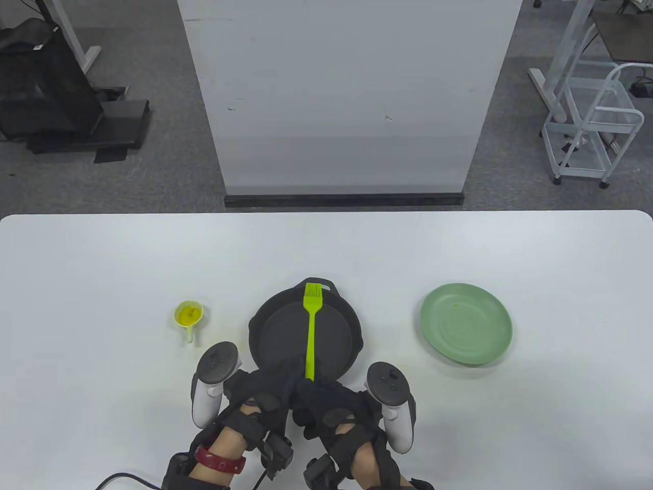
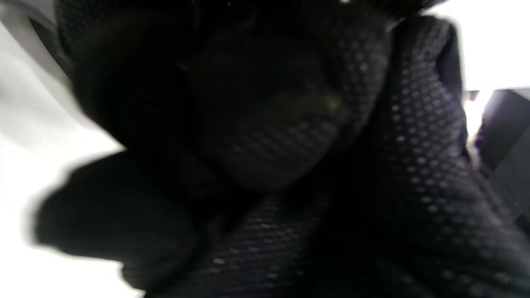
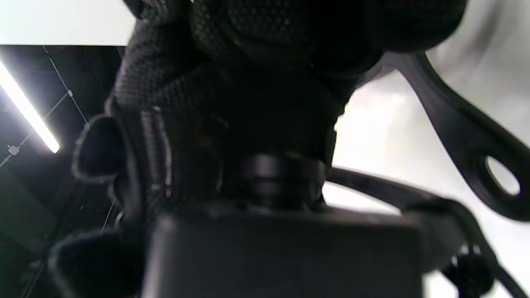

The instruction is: Brush oil on frying pan surface

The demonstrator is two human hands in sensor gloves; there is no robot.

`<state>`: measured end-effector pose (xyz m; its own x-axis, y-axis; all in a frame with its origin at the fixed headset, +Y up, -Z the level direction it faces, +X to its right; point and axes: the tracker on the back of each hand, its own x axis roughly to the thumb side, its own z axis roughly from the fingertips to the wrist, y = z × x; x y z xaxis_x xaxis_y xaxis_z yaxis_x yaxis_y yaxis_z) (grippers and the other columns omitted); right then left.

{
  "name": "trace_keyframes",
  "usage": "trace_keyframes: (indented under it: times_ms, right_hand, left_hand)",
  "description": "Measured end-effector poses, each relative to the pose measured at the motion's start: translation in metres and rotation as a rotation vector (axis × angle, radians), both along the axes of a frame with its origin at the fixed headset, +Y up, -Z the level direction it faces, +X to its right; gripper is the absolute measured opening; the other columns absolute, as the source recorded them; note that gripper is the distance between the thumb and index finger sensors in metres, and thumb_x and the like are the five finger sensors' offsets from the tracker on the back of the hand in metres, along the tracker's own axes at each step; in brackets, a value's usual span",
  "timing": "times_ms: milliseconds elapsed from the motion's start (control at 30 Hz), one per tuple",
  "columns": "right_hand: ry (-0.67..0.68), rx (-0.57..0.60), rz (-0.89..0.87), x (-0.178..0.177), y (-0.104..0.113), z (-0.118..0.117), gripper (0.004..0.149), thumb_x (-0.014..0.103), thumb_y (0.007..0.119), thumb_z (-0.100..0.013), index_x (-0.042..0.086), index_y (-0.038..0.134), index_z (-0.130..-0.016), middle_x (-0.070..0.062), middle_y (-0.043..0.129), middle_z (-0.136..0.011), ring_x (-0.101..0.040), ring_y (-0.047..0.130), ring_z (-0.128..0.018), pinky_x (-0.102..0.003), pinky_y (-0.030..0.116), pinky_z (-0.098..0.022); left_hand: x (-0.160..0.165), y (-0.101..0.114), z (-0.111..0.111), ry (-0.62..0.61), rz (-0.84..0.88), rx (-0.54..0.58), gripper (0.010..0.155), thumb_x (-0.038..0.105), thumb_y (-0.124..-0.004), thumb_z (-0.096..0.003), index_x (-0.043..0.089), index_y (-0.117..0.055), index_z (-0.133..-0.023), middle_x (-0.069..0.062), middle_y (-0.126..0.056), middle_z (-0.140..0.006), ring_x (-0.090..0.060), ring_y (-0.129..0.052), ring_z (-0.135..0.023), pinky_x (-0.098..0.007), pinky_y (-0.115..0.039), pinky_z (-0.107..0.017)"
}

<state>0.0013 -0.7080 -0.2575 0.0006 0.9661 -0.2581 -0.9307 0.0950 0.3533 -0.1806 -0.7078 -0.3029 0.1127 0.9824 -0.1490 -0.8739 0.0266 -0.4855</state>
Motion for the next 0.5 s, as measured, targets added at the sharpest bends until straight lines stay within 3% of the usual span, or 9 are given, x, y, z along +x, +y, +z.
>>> trace_keyframes:
  times_ms: [133,333,500]
  right_hand:
    - [0.033,-0.015,-0.011,-0.007,-0.002,-0.002,0.039,0.047,0.069,-0.045,0.014,0.078,-0.064,-0.008,0.087,-0.052,-0.034,0.085,-0.058,-0.039,0.079,-0.033]
    - [0.070,0.000,0.049,-0.014,-0.003,-0.002,0.039,0.047,0.072,-0.044,0.014,0.081,-0.063,-0.009,0.088,-0.052,-0.034,0.085,-0.059,-0.041,0.079,-0.034]
    - [0.145,-0.015,0.106,-0.015,-0.005,0.002,0.051,0.048,0.069,-0.047,0.011,0.074,-0.081,-0.016,0.081,-0.072,-0.042,0.077,-0.071,-0.046,0.075,-0.044]
  left_hand:
    - [-0.006,-0.009,-0.001,-0.004,0.104,-0.078,0.056,0.052,-0.063,-0.0495,0.016,-0.078,-0.090,-0.015,-0.086,-0.090,-0.043,-0.088,-0.072,-0.051,-0.077,-0.049]
    - [-0.015,-0.009,-0.003,-0.014,0.102,-0.110,0.045,0.047,-0.070,-0.0495,0.017,-0.081,-0.081,-0.011,-0.086,-0.089,-0.042,-0.086,-0.075,-0.052,-0.076,-0.051]
    - [-0.039,0.008,-0.009,0.033,-0.014,-0.053,0.044,0.045,-0.069,-0.0483,0.015,-0.083,-0.076,-0.011,-0.092,-0.078,-0.040,-0.094,-0.064,-0.048,-0.081,-0.042]
